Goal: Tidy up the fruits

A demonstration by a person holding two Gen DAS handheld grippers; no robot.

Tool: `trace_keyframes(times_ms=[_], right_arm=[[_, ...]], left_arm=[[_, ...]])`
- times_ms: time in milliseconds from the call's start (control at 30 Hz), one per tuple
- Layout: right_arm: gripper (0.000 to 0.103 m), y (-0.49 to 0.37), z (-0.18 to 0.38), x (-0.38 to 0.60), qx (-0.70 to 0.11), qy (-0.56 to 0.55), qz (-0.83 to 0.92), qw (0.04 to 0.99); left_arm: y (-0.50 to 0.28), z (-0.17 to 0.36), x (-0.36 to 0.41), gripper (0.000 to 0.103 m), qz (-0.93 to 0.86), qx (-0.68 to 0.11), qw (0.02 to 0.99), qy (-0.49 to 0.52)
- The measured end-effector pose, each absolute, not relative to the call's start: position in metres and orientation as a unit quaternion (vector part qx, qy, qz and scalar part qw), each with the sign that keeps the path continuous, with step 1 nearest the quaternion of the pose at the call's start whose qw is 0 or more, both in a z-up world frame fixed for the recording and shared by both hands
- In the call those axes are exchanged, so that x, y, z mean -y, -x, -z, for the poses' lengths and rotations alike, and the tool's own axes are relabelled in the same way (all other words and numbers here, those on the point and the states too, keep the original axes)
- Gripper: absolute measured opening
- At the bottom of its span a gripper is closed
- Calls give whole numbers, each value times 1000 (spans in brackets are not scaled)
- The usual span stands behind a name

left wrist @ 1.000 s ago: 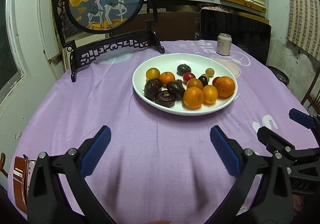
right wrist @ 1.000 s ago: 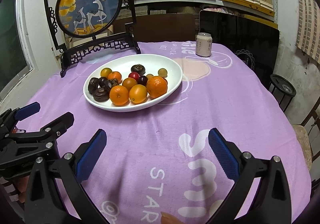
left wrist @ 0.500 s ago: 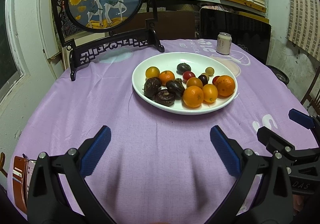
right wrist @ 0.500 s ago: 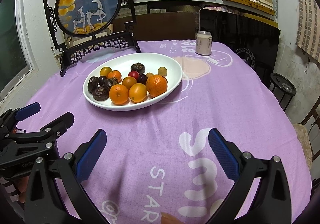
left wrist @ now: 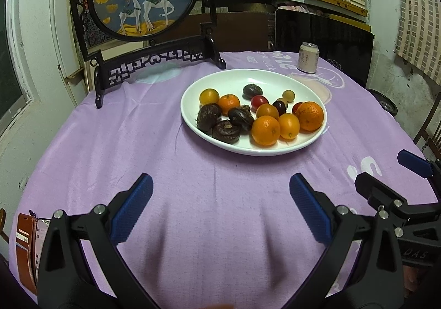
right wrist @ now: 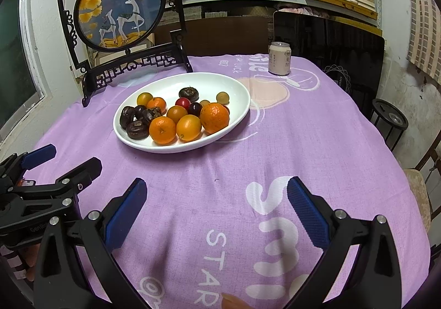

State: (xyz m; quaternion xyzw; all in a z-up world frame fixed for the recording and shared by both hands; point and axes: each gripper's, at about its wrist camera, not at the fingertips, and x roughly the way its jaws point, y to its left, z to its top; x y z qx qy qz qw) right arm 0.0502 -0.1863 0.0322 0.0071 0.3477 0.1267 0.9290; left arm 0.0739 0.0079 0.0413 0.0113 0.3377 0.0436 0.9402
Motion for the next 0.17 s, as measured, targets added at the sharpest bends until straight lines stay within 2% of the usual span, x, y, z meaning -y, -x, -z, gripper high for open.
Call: trace_keyframes(times_ms=[167], right_arm=[[102,-50,-32,186,-348,-7,-127,929]], left_arm=[[-73,-42,-7,101,-47,-336,940,-13]])
